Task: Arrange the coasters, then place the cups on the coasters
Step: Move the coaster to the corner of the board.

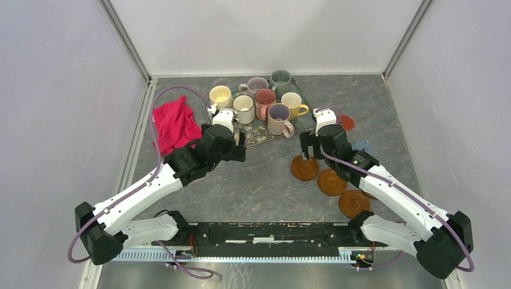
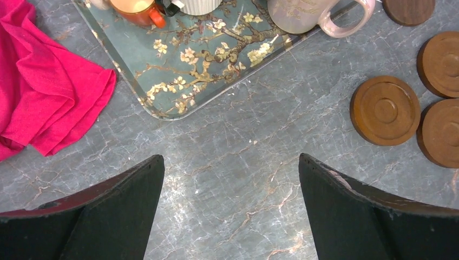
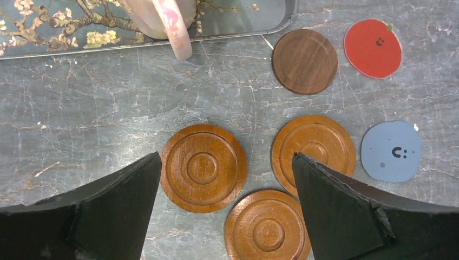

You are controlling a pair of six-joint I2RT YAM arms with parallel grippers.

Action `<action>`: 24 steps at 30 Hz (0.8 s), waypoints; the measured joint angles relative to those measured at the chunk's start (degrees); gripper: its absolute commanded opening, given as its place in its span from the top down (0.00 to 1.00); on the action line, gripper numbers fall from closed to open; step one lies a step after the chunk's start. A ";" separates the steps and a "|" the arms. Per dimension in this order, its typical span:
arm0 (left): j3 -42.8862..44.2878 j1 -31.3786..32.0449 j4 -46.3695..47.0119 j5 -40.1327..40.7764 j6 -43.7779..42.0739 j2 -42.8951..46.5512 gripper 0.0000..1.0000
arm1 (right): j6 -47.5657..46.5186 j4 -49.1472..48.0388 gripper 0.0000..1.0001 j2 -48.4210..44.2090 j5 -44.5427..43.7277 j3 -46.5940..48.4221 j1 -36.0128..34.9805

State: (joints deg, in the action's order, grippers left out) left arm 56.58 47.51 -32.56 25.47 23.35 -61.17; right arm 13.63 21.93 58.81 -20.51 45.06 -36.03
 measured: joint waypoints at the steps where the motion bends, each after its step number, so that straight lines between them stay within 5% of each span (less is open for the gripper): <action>1: 0.22 0.15 -0.15 0.09 0.35 -0.26 0.00 | 0.48 0.17 0.02 0.46 0.09 0.42 0.22; 24: 0.00 0.63 -0.20 2.34 4.20 2.62 0.00 | 7.67 5.22 0.02 0.66 -5.90 1.25 0.92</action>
State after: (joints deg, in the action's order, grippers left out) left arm 56.58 48.14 -32.75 27.81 27.55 -58.54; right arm 21.30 27.16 59.46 -26.41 46.30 -35.11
